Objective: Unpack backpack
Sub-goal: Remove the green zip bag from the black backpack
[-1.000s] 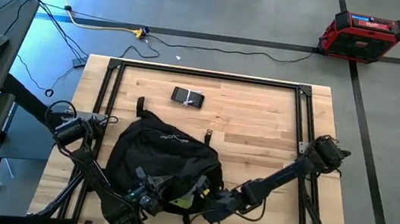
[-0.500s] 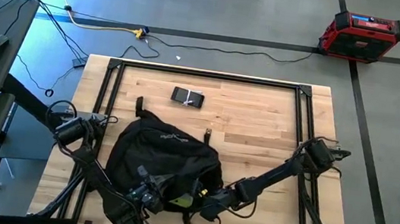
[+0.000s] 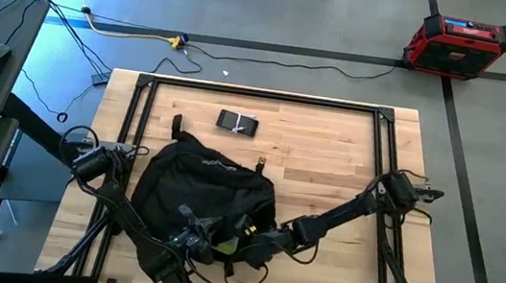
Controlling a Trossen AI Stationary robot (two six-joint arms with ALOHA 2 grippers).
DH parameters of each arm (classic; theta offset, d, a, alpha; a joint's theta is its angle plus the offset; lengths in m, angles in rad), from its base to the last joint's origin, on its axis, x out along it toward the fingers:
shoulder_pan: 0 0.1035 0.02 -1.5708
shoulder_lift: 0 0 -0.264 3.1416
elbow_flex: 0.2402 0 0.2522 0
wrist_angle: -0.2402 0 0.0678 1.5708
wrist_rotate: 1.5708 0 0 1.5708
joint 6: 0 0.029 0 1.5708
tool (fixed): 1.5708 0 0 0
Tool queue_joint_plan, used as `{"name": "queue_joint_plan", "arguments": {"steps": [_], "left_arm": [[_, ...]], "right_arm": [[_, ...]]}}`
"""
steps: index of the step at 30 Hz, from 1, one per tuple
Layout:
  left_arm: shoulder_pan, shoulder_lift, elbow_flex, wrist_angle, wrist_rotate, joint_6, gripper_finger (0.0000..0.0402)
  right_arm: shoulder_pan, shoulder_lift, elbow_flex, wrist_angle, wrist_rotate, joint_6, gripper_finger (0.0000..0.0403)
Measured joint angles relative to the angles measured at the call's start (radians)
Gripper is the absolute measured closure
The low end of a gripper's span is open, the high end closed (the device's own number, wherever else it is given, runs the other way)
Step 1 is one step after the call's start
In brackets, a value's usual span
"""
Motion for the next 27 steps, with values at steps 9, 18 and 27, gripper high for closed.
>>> {"name": "queue_joint_plan", "arguments": {"steps": [9,18,27], "left_arm": [[-0.001,0.0,-0.001,0.003,0.004,-0.017,0.0402],[-0.008,0.0,-0.001,-0.003,-0.004,-0.017,0.0402],[-0.009,0.0,0.001,-0.041,-0.02,-0.013,0.0402]], "right_arm": [[-0.02,0.123,0.005,0.183,0.108,0.041,0.03],[-0.011,0.171,0.107,0.141,0.263,0.132,0.04],[0.124,0.078,0.204,-0.096,0.502,0.126,0.0403]]}}
